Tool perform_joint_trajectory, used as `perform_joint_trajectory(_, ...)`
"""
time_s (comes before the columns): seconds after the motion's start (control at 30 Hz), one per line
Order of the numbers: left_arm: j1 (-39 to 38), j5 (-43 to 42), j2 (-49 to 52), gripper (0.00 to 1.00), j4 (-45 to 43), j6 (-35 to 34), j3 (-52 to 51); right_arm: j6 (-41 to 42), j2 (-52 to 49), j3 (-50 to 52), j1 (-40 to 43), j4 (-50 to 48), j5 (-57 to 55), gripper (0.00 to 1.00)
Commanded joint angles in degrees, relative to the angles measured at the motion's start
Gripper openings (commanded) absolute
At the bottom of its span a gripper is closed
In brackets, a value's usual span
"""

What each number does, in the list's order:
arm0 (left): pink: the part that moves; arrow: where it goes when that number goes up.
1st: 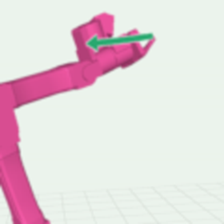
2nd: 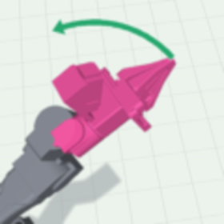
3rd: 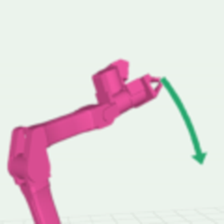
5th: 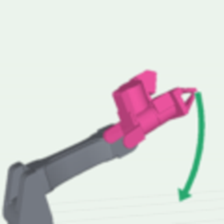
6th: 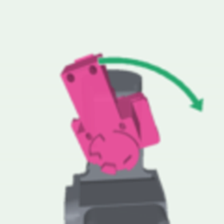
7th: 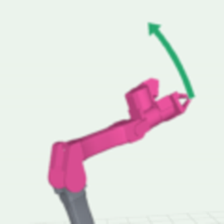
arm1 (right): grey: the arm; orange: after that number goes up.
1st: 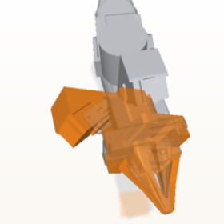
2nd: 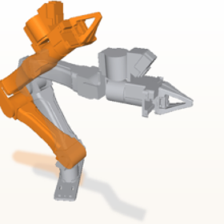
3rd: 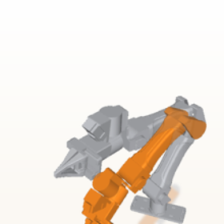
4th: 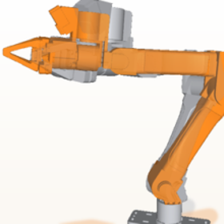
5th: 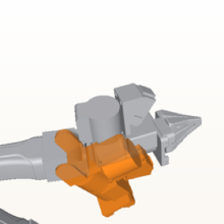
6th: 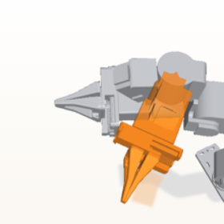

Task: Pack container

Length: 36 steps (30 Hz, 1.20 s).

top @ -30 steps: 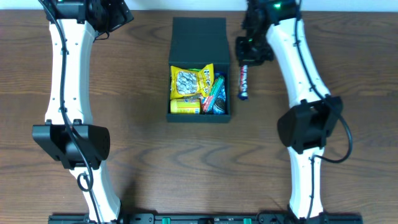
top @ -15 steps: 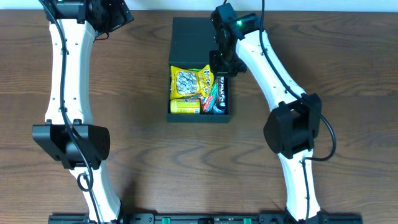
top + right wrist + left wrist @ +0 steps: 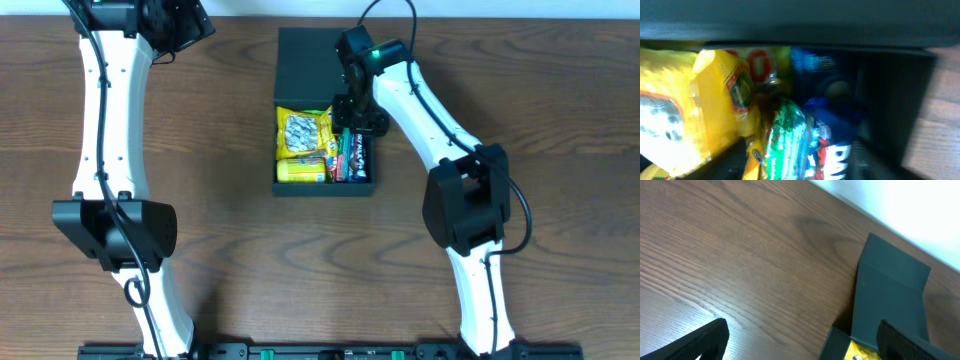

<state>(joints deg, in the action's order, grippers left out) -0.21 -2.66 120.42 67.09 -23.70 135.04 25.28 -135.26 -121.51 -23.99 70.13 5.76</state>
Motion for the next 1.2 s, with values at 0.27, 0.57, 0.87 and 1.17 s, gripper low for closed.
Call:
perform_joint_trajectory(0.27, 0.04, 0.09, -0.85, 0.96, -0.13, 1.49, 1.05, -2.10, 7.76, -12.85, 0.39, 2.45, -1.25, 0.83)
perform_joint_trajectory(0.57, 0.04, 0.09, -0.39, 0.06, -1.57, 1.46, 0.20, -3.45, 11.96, -14.27, 5.16, 2.29, -10.19, 0.01)
perform_joint_trajectory(0.87, -0.11, -9.01, 4.87, 0.06, -12.09, -7.21, -12.74, -3.50, 2.27, -4.79, 15.80, -0.90, 8.90, 0.01)
perform_joint_trajectory(1.17, -0.24, -28.74, 16.90, 0.06, -25.11, -14.56, -17.00, -2.60, -6.97, -3.54, 18.78, -13.40, 24.98, 0.01)
